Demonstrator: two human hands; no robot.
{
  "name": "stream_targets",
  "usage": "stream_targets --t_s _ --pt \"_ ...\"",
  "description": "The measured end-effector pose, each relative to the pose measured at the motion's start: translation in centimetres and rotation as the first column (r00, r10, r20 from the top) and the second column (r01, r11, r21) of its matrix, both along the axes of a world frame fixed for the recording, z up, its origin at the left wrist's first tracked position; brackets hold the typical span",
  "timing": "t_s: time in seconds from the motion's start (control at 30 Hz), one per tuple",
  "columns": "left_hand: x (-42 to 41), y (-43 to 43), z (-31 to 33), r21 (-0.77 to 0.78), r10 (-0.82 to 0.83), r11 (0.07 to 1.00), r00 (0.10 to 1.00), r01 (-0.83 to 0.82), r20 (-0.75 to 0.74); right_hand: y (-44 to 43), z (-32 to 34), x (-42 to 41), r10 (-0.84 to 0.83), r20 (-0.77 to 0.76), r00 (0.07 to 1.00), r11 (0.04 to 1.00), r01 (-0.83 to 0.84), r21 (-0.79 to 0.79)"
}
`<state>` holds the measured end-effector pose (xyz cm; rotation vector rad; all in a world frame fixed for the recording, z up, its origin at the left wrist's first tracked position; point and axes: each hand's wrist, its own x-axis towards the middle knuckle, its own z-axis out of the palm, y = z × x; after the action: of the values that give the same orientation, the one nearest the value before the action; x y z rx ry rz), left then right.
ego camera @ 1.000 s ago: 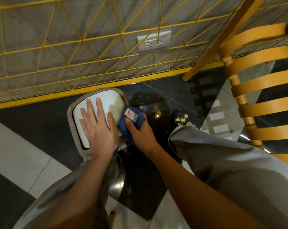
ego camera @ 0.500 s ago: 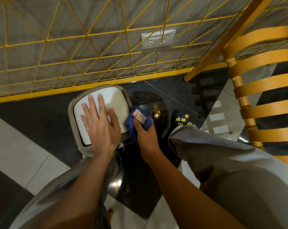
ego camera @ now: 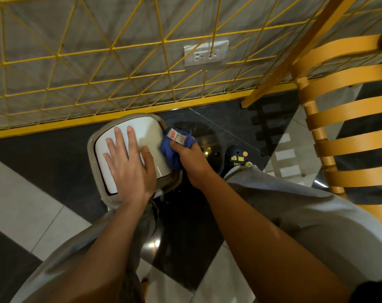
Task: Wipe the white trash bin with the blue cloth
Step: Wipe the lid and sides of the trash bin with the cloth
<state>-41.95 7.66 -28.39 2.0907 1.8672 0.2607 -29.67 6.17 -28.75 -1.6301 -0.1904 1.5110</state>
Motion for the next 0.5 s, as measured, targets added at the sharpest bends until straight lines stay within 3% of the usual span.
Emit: stream_targets --t_s 0.23,0.5 --pt "0.0 0.0 0.0 -0.001 -0.007 1.000 1.000 0.007 -0.015 -3.5 0.3 -0.7 0.132 0.063 0.989 0.988 -0.126 -0.091" --pt "-0.2 0.3 0.0 -0.007 -0.029 1.000 0.999 0.029 -0.020 3.0 -0.2 0.9 0.202 0.139 0.969 0.976 -0.188 -0.109"
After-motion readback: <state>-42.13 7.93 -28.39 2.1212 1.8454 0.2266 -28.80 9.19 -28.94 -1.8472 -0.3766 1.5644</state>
